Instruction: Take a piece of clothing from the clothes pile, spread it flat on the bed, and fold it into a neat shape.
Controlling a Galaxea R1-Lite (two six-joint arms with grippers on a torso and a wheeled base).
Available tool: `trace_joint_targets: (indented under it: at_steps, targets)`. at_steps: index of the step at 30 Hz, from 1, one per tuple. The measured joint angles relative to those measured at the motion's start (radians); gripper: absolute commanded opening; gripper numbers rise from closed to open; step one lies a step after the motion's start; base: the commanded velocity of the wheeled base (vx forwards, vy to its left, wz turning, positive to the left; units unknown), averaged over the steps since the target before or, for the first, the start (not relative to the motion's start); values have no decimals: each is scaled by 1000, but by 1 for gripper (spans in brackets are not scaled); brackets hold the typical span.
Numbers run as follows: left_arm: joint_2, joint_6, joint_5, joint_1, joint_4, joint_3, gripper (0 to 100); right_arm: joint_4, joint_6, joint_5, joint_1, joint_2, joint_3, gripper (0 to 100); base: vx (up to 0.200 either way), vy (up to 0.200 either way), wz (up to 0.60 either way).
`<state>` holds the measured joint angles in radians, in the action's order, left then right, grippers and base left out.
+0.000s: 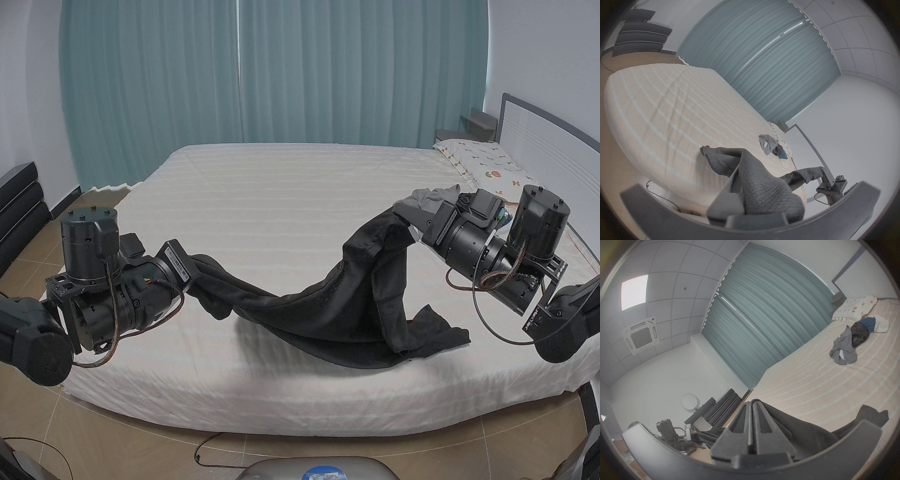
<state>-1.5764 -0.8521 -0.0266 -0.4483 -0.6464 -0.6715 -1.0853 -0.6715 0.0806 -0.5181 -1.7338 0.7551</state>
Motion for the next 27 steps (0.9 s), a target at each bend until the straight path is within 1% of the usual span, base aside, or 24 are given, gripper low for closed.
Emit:
trace_joint_targets:
  at_steps: [3, 7, 12, 16, 20, 24, 27]
  targets:
    - [36, 2, -2, -16, 19, 3, 0, 11, 6, -8, -2, 43, -19, 0, 0, 0, 0]
    - [91, 4, -3, -27, 90, -14, 0, 45, 10, -23, -3, 133, -43, 0, 0, 0, 0]
    - [149, 5, -4, -33, 184, -80, 0, 168, 18, -33, 3, 270, -11, 0, 0, 0, 0]
    - [176, 6, -6, -34, 266, -163, 0, 288, 21, -36, 22, 356, 100, 0, 0, 0, 0]
    - [178, 6, -6, -28, 356, -272, 0, 383, 23, -32, 61, 394, 239, 0, 0, 0, 0]
    - [147, 5, -7, -21, 397, -364, 0, 430, 24, -38, 96, 374, 344, 0, 0, 0, 0]
    - [105, 5, -8, -16, 411, -412, 0, 448, 25, -46, 113, 314, 406, 0, 200, 0, 0]
